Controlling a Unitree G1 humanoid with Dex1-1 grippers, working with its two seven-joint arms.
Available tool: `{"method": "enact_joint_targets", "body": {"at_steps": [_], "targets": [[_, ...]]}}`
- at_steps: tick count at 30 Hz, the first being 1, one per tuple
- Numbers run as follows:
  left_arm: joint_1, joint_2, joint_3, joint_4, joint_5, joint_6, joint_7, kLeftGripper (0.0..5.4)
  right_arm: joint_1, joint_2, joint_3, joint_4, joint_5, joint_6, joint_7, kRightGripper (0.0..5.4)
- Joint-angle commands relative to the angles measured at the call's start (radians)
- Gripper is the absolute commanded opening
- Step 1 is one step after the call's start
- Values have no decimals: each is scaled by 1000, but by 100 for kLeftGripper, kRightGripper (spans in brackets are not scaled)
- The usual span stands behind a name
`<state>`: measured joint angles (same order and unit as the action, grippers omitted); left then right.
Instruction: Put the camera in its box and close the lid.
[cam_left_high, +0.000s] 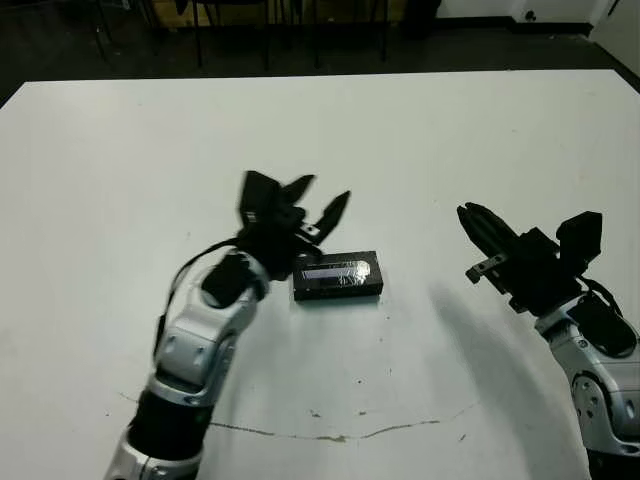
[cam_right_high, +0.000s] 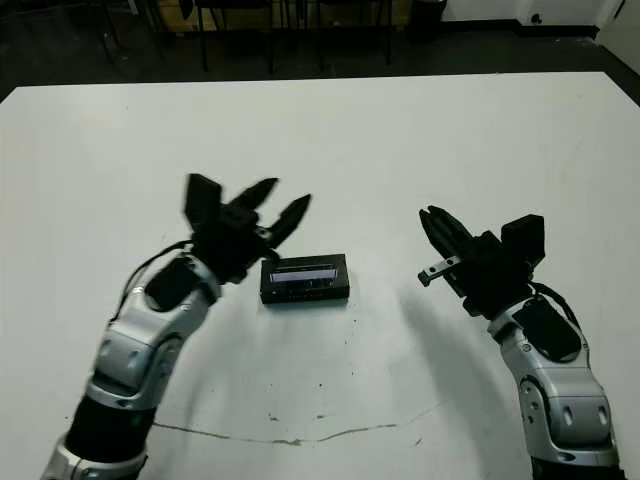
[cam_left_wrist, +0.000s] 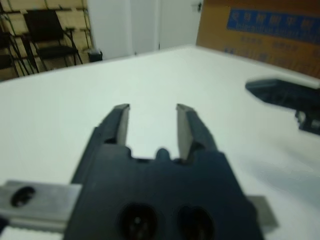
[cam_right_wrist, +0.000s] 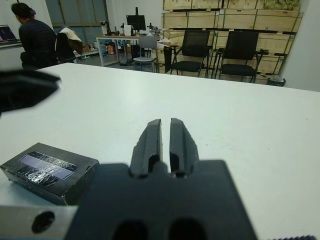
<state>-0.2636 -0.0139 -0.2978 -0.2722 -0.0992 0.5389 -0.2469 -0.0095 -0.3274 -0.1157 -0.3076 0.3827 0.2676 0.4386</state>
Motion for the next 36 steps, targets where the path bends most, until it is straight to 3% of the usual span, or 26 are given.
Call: {"method": "enact_joint_targets", "body": {"at_steps": [1,8,19,30,36], "targets": [[13,-2,-34,38,27,66,24,130,17,4,2,-1,-12,-2,-9,0],[66,0,-107,95,68,55,36,1,25,4,2,-14,-12,3,-11,0],[79,25,-116,181,103,120,25,1,29,5,-1,-15,1,4,2,0],[57,27,-77,304,100,114,20,1,30,4,4,-28,-6,20,-11,0],[87,46,-36,230,61,100,-14,1,31,5,6,-31,-3,12,-4,0]]}}
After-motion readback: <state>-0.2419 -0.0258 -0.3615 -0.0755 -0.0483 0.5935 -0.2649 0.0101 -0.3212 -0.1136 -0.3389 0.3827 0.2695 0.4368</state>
